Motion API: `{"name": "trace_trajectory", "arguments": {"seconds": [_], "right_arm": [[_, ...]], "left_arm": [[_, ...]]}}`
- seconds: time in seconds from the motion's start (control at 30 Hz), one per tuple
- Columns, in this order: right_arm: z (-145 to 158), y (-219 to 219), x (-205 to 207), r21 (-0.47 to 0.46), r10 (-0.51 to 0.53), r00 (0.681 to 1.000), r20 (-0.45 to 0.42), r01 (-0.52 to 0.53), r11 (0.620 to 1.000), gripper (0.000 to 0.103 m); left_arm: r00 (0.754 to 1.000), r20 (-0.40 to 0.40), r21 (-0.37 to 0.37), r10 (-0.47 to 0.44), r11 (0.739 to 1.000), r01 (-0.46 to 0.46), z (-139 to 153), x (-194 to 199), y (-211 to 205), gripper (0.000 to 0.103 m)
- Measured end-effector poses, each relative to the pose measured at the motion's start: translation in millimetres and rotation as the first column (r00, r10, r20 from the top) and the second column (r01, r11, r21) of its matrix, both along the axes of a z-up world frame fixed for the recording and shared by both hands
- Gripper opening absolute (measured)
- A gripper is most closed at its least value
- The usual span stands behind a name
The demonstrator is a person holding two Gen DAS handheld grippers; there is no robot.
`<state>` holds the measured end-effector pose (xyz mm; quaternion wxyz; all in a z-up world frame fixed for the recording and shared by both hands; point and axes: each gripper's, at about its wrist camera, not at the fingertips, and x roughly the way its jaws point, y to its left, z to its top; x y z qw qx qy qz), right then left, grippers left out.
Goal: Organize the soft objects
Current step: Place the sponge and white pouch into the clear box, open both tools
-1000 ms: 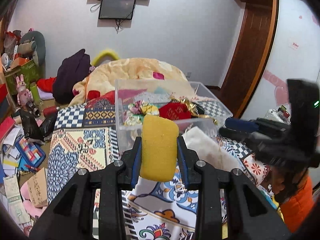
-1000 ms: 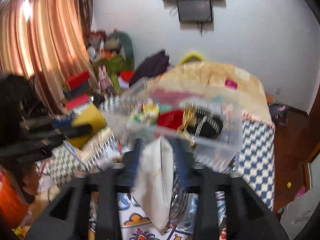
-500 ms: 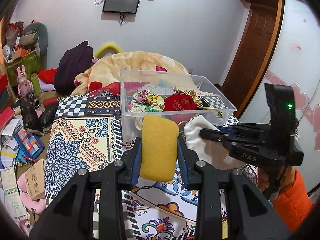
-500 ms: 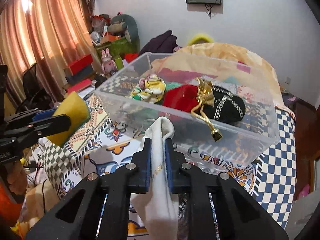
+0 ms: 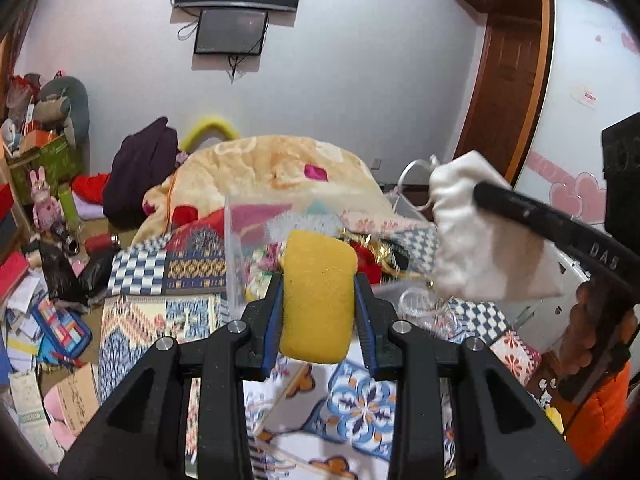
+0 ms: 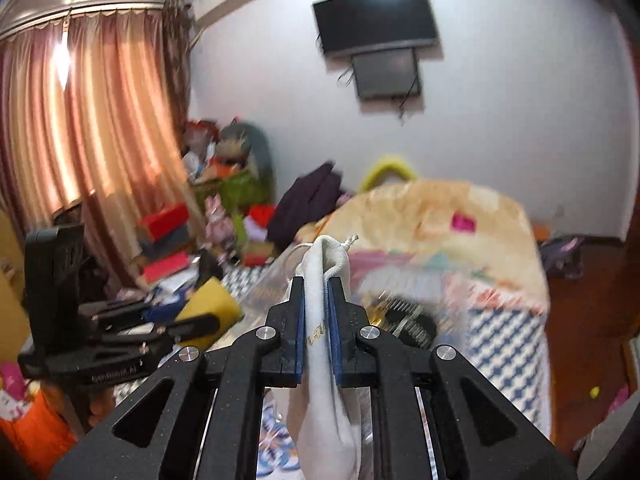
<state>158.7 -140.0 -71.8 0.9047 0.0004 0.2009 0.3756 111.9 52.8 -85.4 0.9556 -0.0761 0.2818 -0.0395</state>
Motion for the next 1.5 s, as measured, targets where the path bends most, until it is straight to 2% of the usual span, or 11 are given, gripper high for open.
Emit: {"name": "trace_trajectory", "arguments": {"seconds": [0.2,0.37,0.6,0.83,1.13,1.23,1.3,1.37,1.5], "right_arm": [[14,-1,22,0.007,-0.11,0.992,0.055,0.11,0.994,0.009],[4,5,45,-0.008,-0.157,0.987,0.028,0.157,0.988,0.009],[-27,17,72,-0.072,-0.151,0.987,-0.062,0.146,0.987,0.009],[-57,21,86,-0.162,-0.15,0.98,-0.128,0.129,0.978,0.01],[-71,21,87,-0.26,-0.164,0.973,-0.16,0.119,0.958,0.012],[-67,16,84,-0.261,-0.167,0.973,-0.157,0.122,0.958,0.023],[-64,13,82,-0.247,-0.162,0.974,-0.158,0.12,0.962,0.039],[-60,8,78,-0.234,-0.161,0.976,-0.146,0.124,0.964,0.046],[-48,0,66,-0.21,-0.154,0.98,-0.123,0.126,0.969,0.051]], "left_arm": [[1.0,0.028,0.017,0.006,1.0,-0.006,12,26,-7,0.033],[1.0,0.011,0.025,0.013,1.0,-0.013,7,54,-11,0.033],[0.997,-0.079,0.04,0.01,0.999,-0.006,-25,95,-15,0.033],[0.991,-0.137,0.054,0.009,0.999,-0.002,-50,113,-18,0.033],[0.983,-0.183,0.054,-0.009,0.998,0.02,-58,116,-22,0.035],[0.983,-0.18,0.042,-0.022,0.999,0.03,-53,109,-23,0.041],[0.987,-0.162,0.047,-0.02,0.999,0.028,-48,103,-24,0.048],[0.99,-0.14,0.049,-0.022,0.998,0.029,-40,94,-24,0.052],[0.994,-0.107,0.036,-0.031,0.999,0.035,-27,78,-23,0.058]]}}
